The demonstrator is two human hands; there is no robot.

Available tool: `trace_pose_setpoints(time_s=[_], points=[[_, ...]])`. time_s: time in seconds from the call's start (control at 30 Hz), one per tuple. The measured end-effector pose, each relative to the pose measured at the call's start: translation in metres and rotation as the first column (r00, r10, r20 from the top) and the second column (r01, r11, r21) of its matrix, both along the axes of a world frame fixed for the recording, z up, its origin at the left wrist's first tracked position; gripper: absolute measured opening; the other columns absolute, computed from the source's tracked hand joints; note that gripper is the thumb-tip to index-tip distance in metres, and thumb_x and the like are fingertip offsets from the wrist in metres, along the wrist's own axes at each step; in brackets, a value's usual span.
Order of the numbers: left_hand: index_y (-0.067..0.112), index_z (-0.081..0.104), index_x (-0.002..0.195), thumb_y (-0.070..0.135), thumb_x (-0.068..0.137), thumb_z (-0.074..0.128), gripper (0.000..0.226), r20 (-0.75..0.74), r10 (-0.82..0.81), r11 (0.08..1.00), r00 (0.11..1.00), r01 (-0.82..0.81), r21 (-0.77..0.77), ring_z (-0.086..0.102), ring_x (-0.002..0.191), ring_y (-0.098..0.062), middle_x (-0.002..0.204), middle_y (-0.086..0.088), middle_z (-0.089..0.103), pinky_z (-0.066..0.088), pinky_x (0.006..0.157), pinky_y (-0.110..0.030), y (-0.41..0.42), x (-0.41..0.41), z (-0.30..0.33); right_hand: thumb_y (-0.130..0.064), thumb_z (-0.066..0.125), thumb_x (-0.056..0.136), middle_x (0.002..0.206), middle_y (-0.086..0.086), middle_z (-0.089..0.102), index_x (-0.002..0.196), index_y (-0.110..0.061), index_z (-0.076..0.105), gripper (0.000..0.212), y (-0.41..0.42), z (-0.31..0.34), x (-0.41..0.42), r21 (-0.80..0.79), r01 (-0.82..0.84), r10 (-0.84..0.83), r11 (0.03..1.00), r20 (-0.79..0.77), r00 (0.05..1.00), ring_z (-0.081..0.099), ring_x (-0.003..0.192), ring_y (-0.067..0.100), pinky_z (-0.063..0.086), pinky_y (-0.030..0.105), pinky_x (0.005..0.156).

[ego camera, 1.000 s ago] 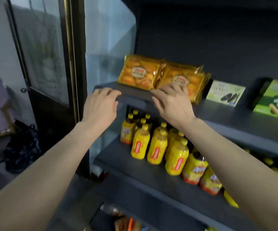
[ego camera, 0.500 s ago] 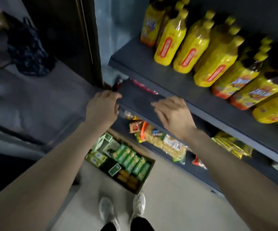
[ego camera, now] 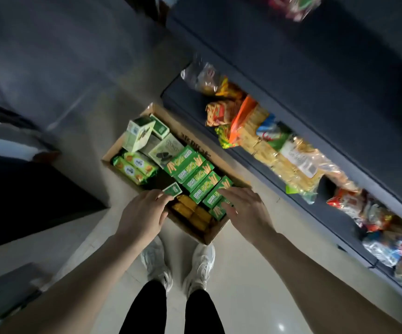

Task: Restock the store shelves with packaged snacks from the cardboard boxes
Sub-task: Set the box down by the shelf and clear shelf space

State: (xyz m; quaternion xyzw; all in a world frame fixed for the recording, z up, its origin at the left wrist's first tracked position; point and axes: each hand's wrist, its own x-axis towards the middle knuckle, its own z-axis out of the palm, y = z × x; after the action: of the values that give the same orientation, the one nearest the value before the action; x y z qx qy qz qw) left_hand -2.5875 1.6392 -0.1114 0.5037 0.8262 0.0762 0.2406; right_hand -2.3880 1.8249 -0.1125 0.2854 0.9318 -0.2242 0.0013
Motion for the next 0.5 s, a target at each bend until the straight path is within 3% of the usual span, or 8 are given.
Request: trace_pose_setpoints(time_s=[0.17, 0.3, 0.4, 0.5], points=[[0.019, 0.071, 0.114, 0.013, 0.071, 0.085, 0.046, 0.037, -0.007, 0.999, 0.999, 0.008, -0.034, 0.066, 0.094, -0.024, 0.104, 0.002, 0.070, 0.056, 0.073, -0.034, -0.021, 0.021, -0.090, -0.018, 0.071, 0.090, 0.113, 0.003, 0.074, 0.117, -0.018, 0.074, 0.027, -0.015, -0.094, 0.017, -0.071, 0.033, -0.016, 0.997, 0.230, 0.973, 0.065, 0.104, 0.030, 0.055, 0.045, 0.088], [0.018, 0.070, 0.115, 0.014, 0.070, 0.085, 0.047, 0.066, -0.037, 0.999, 0.997, 0.038, -0.014, 0.066, 0.092, -0.025, 0.103, 0.000, 0.070, 0.057, 0.071, -0.034, -0.024, 0.031, -0.149, -0.026, 0.065, 0.094, 0.126, -0.005, 0.069, 0.125, -0.023, 0.069, 0.031, -0.030, -0.162, 0.021, -0.115, 0.029, 0.015, 0.993, 0.369, 0.929, 0.051, 0.126, 0.027, 0.039, 0.046, 0.106], [0.017, 0.067, 0.120, 0.017, 0.077, 0.080, 0.045, 0.086, -0.054, 0.999, 0.995, 0.054, 0.007, 0.064, 0.097, -0.027, 0.107, -0.002, 0.069, 0.058, 0.077, -0.036, -0.021, 0.035, -0.193, -0.033, 0.064, 0.095, 0.133, -0.009, 0.065, 0.130, -0.027, 0.065, 0.036, -0.043, -0.206, 0.016, -0.141, 0.014, 0.045, 0.990, 0.407, 0.912, 0.040, 0.137, 0.025, 0.025, 0.043, 0.115], [0.015, 0.064, 0.125, 0.019, 0.084, 0.074, 0.043, 0.077, -0.067, 0.998, 0.995, 0.067, 0.005, 0.062, 0.102, -0.028, 0.111, -0.005, 0.067, 0.056, 0.086, -0.039, -0.022, 0.038, -0.231, -0.035, 0.074, 0.088, 0.124, -0.005, 0.070, 0.124, -0.025, 0.070, 0.038, -0.059, -0.242, 0.011, -0.073, -0.059, 0.086, 0.996, 0.456, 0.886, 0.042, 0.137, 0.030, 0.028, 0.044, 0.114]])
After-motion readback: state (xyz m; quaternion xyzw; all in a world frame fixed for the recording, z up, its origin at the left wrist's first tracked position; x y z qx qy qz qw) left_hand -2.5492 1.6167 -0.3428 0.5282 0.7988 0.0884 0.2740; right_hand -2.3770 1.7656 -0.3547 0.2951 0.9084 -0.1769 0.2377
